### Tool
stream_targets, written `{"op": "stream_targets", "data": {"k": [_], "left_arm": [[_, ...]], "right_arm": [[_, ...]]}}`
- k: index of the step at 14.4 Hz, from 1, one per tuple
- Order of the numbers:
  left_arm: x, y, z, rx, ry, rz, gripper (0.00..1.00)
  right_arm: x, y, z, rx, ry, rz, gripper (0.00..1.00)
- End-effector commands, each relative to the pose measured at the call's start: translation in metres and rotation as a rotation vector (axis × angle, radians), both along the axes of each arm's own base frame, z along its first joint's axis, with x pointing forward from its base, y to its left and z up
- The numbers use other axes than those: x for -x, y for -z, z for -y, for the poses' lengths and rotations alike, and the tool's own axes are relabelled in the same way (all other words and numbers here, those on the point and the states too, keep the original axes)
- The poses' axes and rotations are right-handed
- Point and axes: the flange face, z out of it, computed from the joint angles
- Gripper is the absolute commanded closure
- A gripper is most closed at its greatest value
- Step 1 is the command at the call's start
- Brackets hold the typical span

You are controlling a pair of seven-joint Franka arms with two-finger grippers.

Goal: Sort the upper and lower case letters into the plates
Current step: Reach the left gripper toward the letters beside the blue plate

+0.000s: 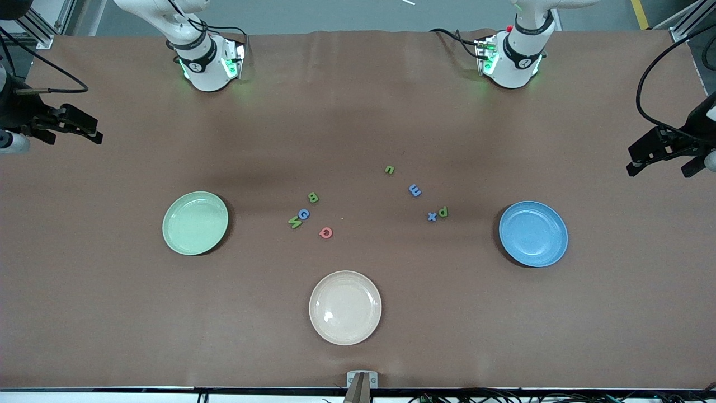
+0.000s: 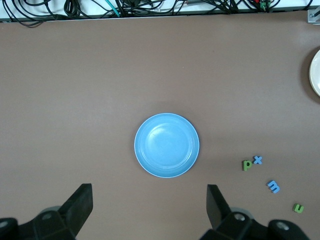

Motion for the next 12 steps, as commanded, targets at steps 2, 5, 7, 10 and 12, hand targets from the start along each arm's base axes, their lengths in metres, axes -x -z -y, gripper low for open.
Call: {"op": "stream_targets", "data": {"k": [2, 5, 7, 10, 12], "left_arm": [[0.001, -0.002, 0.000, 0.002, 0.028, 0.001, 0.00], [0.001, -0.002, 0.001, 0.003, 0.026, 0.001, 0.00], [-0.002, 0.005, 0.005, 0.012, 0.022, -0.013, 0.00], [-0.014, 0.040, 0.025, 0.005, 0.054, -0.094, 0.00], [-0.017, 0.059, 0.048, 0.008, 0.087, -0.130, 0.00]], "right_arm": [[0.007, -0.002, 0.002, -0.019, -0.006, 0.013, 0.00], [0.006, -0.003, 0.004, -0.014, -0.006, 0.026, 0.00], [0.007, -0.004, 0.005, -0.005, -0.007, 0.029, 0.00], [0.006, -0.004, 0.005, -0.002, -0.008, 0.027, 0.00], [0.007, -0.004, 0.005, -0.002, -0.008, 0.030, 0.00]]}}
